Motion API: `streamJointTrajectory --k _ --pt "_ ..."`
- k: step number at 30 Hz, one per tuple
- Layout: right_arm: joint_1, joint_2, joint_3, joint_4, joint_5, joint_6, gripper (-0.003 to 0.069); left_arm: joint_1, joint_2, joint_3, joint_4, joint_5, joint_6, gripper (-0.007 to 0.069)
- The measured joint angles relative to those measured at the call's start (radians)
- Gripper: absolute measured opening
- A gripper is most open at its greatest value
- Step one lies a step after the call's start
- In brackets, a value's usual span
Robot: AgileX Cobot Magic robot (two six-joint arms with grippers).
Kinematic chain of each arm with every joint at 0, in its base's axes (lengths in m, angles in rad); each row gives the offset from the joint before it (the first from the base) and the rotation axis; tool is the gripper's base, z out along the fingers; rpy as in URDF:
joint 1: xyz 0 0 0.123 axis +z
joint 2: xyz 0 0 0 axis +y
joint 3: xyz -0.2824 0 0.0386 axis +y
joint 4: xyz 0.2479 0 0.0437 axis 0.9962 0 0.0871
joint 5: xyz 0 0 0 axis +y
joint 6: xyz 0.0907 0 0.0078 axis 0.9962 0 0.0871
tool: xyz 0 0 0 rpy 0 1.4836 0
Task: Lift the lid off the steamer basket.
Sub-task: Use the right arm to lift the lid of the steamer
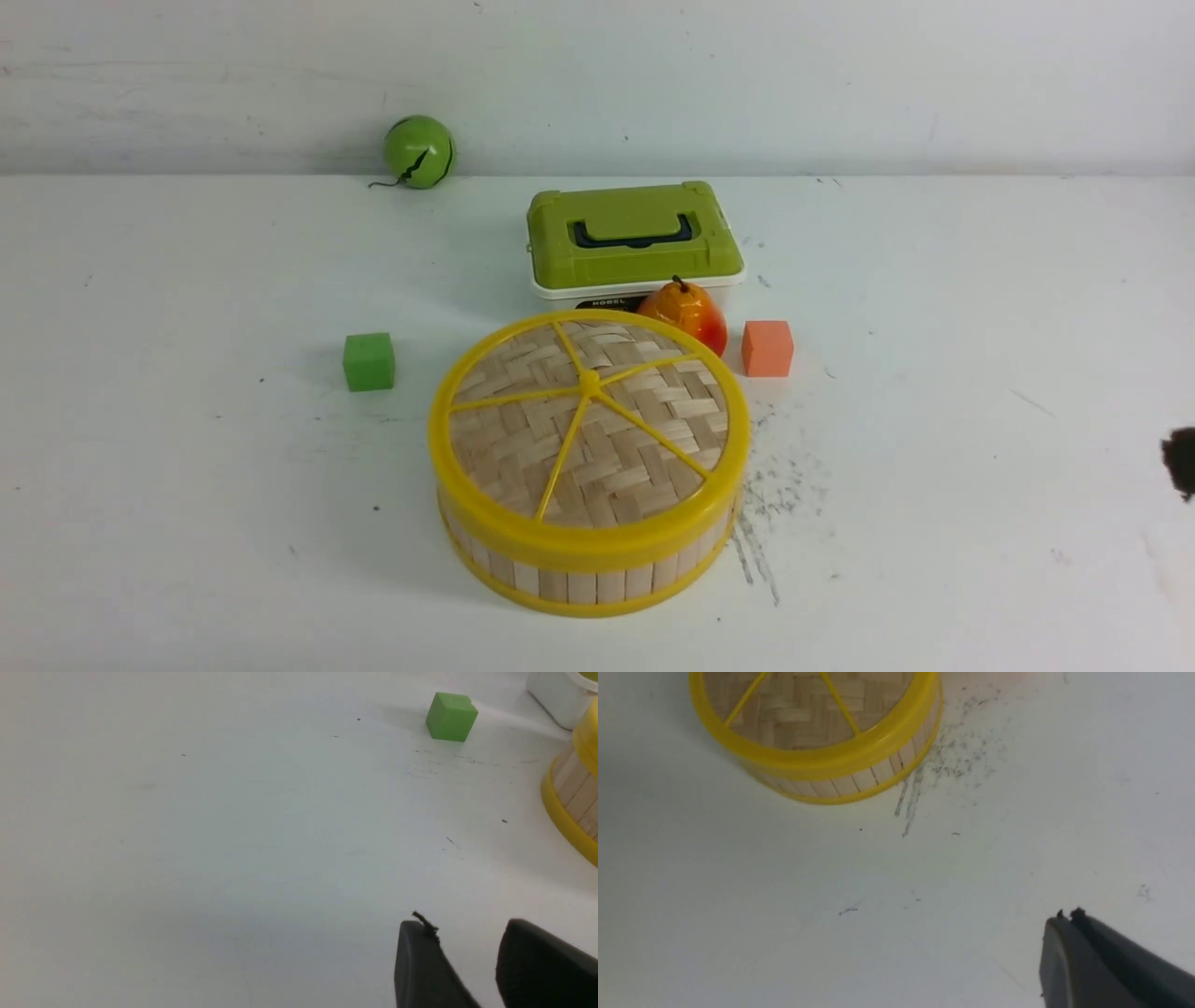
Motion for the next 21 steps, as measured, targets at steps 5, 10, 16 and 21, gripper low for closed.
streamJointTrajectory --k 5,10,16,21 --pt "0.163 0.260 -0.236 -0.101 0.118 -0.007 -0.0011 0.000 0.000 0.000 0.000 0.000 0.000 0.0239" --pt "0.297 0.482 -0.451 -0.194 0.184 0.032 -0.0011 0.000 0.000 0.000 0.000 0.000 0.000 0.0239" --pt "0.400 0.711 -0.696 -0.203 0.196 0.052 -0.0010 0.000 0.000 0.000 0.000 0.000 0.000 0.0239" --pt "0.459 0.877 -0.871 -0.235 0.197 0.091 -0.0008 0.000 0.000 0.000 0.000 0.000 0.000 0.0239"
